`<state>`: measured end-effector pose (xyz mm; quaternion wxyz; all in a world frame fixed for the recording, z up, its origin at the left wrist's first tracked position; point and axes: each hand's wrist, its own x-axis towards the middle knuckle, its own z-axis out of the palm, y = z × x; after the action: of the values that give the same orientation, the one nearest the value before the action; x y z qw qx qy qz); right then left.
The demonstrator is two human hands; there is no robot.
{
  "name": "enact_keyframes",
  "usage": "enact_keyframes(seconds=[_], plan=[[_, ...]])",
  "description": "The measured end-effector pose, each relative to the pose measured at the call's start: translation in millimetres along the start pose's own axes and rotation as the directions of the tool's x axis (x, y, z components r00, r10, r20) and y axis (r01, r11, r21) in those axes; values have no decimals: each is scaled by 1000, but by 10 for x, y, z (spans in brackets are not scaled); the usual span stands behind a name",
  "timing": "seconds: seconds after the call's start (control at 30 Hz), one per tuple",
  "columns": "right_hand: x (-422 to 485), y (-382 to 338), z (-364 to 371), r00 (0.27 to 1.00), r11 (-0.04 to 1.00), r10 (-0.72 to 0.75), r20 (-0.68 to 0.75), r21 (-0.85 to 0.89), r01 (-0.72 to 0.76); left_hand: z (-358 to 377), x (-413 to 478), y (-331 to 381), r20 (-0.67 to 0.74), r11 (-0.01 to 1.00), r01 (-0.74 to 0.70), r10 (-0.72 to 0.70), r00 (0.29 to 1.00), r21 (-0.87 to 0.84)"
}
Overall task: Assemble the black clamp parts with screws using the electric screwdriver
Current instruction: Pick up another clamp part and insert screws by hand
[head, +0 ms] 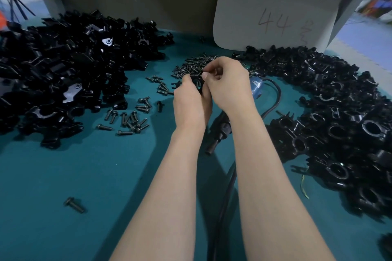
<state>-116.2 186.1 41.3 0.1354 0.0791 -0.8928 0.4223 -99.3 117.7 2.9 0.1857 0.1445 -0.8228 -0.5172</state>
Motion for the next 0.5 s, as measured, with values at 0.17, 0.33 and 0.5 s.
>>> enact_keyframes(seconds=[0.17,0.33,0.5], plan=[[-5,1,18,1000,1000,13,-28,-12,-14,-5,-5,-1,-21,1000,-15,15,1000,-19],[5,16,48,998,998,56,-24,-16,-57,24,0,4,-14,988,48,-51,999,-149],[25,40,-2,997,997,67,43,34,-69,4,9,-16,-13,999,-39,39,999,-28]])
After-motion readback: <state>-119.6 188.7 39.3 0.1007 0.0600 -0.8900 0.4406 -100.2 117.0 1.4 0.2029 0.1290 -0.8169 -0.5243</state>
